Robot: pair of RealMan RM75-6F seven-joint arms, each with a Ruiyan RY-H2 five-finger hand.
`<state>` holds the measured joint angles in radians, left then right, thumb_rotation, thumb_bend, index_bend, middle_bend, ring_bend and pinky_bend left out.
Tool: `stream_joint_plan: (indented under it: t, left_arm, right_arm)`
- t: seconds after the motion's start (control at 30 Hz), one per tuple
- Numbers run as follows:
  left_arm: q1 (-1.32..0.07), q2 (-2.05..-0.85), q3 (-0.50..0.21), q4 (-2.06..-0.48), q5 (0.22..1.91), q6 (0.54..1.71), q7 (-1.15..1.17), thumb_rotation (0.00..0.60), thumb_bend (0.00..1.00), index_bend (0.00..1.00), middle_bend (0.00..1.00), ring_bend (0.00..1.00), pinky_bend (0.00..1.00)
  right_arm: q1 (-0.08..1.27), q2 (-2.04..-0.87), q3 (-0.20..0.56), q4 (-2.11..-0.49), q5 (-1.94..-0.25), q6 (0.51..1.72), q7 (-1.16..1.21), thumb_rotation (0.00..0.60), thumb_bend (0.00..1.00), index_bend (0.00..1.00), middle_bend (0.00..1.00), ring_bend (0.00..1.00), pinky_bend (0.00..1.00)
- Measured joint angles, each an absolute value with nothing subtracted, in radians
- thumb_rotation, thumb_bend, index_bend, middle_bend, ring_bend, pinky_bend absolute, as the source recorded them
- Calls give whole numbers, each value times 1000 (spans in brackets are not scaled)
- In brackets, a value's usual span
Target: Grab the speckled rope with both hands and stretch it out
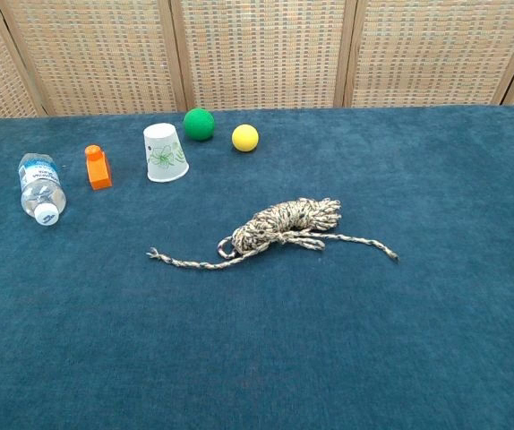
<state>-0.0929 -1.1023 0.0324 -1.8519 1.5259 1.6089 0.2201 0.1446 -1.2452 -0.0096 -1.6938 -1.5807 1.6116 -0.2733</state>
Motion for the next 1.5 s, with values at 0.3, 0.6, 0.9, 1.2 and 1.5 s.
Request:
stream_joint_plan:
  t: [0.3,0.6,0.9,1.2,1.5]
  left_arm:
    - [-88,-1102,19,-1853,1526,1591,222,600,0,0,0,0,0]
    - [-90,-1110,5,-1868,1522,1571,263,600,0,0,0,0,0]
    - [-98,-1121,-10,-1862,1505,1539,280,600,0,0,0,0,0]
    - [-101,-1125,-13,-1861,1502,1520,285,600,0,0,0,0,0]
    - [-103,-1126,-18,-1860,1493,1503,289,600,0,0,0,0,0]
  right_arm:
    - [164,-1256,2,-1690,-1588,1552,-230,600,0,177,0,0,0]
    - [306,-1288,100,-1722,-1440,1293,-180,600,129,415,0,0,0]
    - [470,-1398,204,-1714,-1102,1102,-346,600,208,430,0,0,0]
    - [595,-1598,257,-1611,-830,1090,-557,600,210,437,0,0,0]
    - [663,-1722,272,-1455,-749,1121,-634,600,234,472,0,0,0]
